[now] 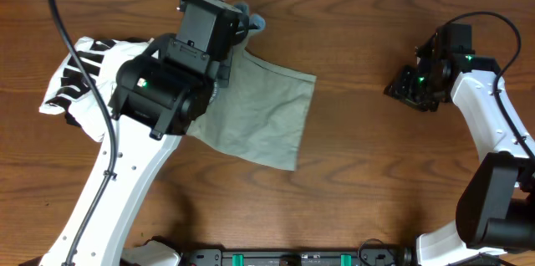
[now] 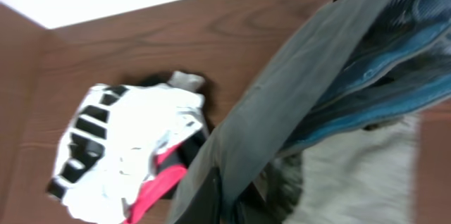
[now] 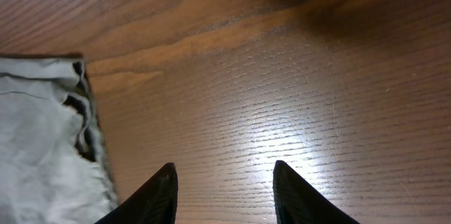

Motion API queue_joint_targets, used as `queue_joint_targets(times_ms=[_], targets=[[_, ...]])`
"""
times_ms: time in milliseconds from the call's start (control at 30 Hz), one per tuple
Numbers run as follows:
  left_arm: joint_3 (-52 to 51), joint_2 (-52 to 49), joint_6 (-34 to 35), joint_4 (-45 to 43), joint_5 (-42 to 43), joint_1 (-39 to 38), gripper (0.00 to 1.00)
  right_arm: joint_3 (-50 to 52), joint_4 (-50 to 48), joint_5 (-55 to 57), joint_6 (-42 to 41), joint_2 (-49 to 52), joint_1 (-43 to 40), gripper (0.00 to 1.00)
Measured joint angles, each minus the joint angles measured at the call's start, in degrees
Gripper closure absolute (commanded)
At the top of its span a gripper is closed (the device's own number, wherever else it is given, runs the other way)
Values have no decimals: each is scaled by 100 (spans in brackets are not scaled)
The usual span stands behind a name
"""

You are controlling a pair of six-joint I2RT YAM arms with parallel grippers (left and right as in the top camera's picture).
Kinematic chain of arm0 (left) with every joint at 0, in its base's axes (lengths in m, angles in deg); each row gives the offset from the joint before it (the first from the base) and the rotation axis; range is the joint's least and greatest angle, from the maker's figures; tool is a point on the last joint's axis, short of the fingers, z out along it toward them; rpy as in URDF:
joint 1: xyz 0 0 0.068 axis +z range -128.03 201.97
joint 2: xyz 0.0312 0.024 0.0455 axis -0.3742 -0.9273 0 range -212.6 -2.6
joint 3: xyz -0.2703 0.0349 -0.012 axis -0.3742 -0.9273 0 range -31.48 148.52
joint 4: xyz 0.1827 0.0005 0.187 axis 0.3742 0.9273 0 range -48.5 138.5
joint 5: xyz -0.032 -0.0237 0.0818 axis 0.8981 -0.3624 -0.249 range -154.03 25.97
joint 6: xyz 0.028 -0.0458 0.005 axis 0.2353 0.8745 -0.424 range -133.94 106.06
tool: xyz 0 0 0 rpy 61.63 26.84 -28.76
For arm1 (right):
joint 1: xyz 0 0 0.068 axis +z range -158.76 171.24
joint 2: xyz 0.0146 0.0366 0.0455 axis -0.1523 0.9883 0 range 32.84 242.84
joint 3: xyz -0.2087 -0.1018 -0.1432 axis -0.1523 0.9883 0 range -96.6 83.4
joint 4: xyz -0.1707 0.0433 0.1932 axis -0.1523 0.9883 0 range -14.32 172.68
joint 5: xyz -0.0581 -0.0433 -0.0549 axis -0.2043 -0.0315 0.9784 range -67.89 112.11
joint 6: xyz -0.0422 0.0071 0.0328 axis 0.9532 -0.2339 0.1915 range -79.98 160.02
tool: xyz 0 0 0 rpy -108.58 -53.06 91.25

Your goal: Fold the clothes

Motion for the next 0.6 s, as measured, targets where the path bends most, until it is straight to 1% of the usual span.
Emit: queue_joint_targets(times_ms=[100, 200, 433, 600], targets=[[7, -79, 101, 166, 374, -20, 94, 0, 2, 0, 0, 0, 0, 57], [0, -389, 208, 212, 575, -144, 94, 0, 4, 0, 0, 0, 0, 57], [-83, -1838, 385, 151, 756, -717, 94, 0, 33, 0, 2, 0, 0, 58], [-170, -2662, 787, 55, 811, -1106, 94, 0, 50, 0, 2, 0, 0, 58]])
